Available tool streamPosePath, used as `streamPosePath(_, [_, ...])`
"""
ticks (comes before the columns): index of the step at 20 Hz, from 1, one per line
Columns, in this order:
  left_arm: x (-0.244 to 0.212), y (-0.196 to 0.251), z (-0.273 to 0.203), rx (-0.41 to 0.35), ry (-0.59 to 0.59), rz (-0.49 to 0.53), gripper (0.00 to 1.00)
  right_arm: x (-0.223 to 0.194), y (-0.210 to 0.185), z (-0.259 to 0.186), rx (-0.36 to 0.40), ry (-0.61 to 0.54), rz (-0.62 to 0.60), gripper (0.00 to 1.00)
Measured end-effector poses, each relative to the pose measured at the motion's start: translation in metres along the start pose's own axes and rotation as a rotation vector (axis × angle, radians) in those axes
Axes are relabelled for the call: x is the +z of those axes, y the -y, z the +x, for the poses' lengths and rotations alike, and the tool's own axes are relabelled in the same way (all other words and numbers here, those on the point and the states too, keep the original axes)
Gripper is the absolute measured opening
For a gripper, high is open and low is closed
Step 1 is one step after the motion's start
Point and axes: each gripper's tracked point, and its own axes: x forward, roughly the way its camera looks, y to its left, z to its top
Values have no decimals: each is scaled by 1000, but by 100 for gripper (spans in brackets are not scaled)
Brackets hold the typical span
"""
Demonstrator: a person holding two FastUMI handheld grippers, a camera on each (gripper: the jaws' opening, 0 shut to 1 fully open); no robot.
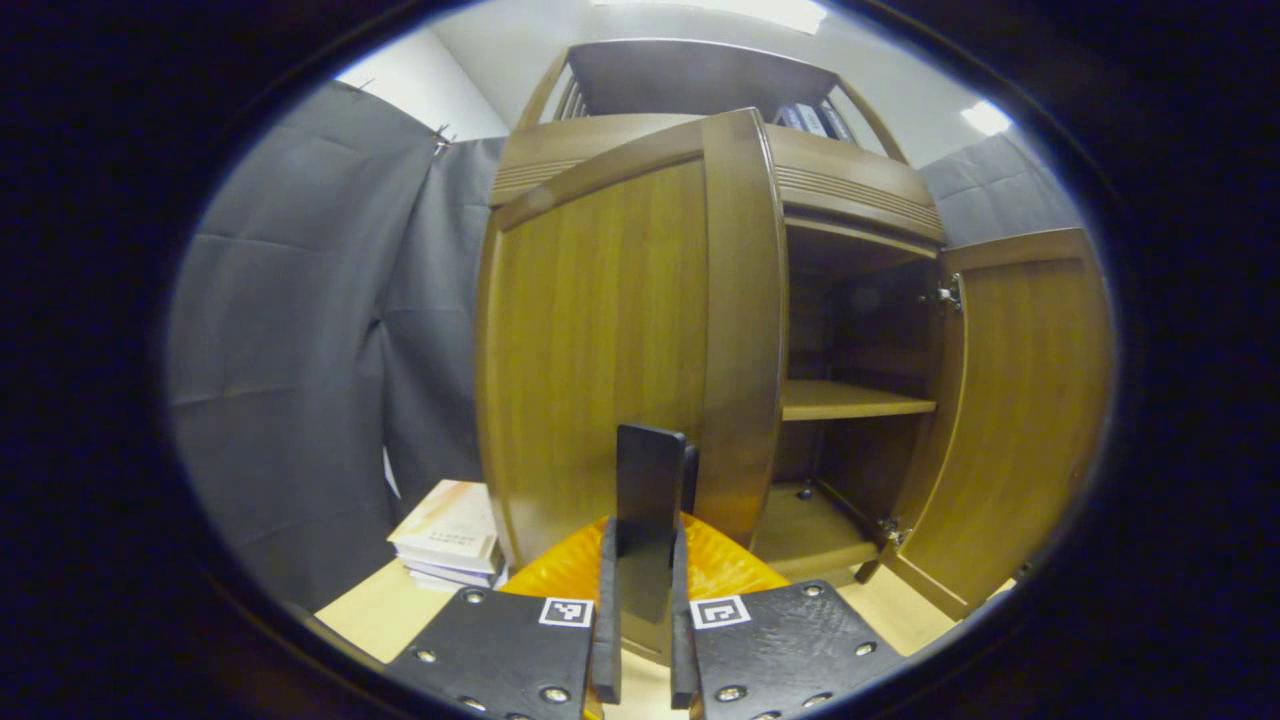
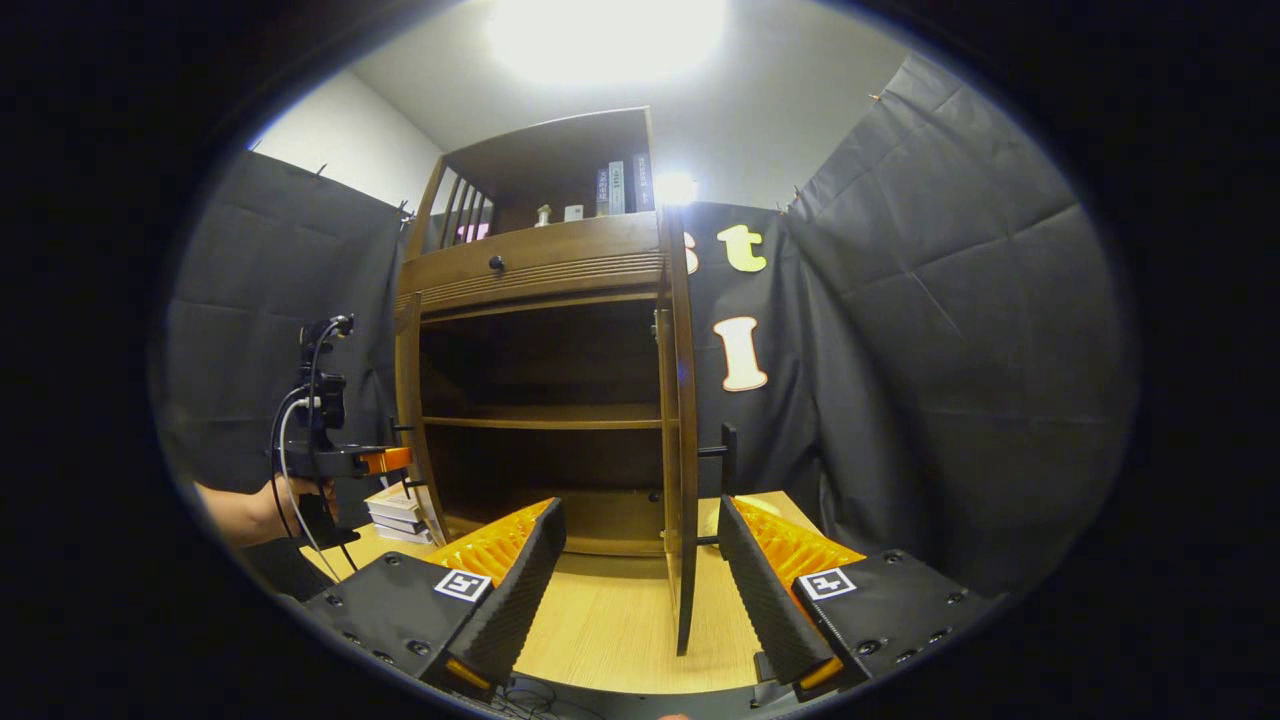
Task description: Open the right door of the double-door shoe cabinet with the right hand, and open the left door with the left hand.
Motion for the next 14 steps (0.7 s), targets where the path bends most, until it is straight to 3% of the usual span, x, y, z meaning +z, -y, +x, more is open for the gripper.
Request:
streamPosePath(2, [0,-17,-13,34,3,-7,22,-2,-5,-3,31,-5,0,92])
streamPosePath(5, [-3,-39,-27,67,6,8,19,-2,-13,-5,54,-3,8,96])
streamPosePath(9, [3,-41,-36,35,24,75,19,-1,-34,2,78,8,15,96])
streamPosePath(14, [0,-45,-41,37,27,24,21,7,-74,13,108,19,25,92])
